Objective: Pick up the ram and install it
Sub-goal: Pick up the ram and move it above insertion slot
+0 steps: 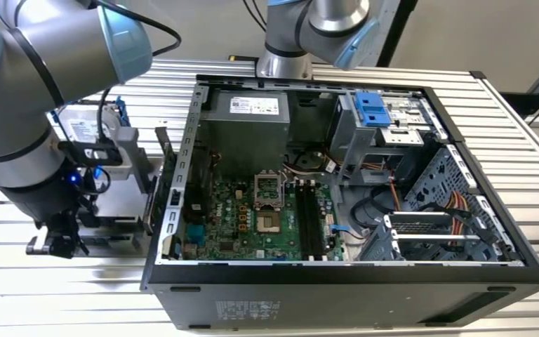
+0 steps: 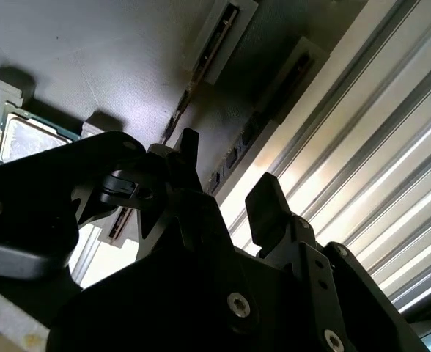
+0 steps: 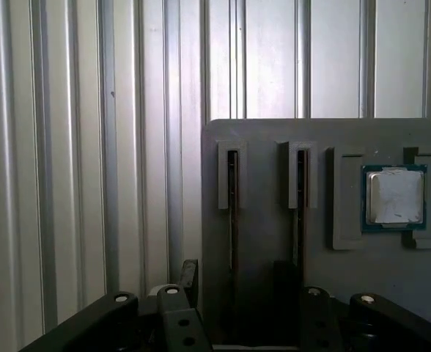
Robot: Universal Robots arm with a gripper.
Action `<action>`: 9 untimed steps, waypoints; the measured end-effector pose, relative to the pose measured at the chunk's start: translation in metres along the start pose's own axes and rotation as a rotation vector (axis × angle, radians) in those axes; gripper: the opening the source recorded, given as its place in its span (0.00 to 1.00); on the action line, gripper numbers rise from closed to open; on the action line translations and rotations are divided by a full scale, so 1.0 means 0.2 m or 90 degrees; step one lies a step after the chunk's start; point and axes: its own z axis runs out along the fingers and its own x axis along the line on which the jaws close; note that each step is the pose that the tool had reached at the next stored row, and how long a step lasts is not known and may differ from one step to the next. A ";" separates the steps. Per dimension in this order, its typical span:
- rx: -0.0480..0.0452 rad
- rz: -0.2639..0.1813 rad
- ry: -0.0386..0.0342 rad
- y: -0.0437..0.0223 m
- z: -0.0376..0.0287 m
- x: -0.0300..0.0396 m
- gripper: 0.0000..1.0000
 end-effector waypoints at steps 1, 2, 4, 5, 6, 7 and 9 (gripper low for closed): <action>-0.0001 0.000 0.0000 0.000 0.002 0.000 1.00; 0.0000 0.000 0.0000 0.000 0.005 0.000 1.00; 0.0000 0.000 0.0000 0.000 0.008 0.000 1.00; 0.0000 0.000 0.0000 0.000 0.010 0.000 1.00; -0.0001 0.000 0.0001 0.000 0.011 0.000 1.00; -0.0001 0.000 0.0001 0.000 0.011 0.000 1.00; 0.0000 0.000 0.0000 0.000 0.012 0.000 1.00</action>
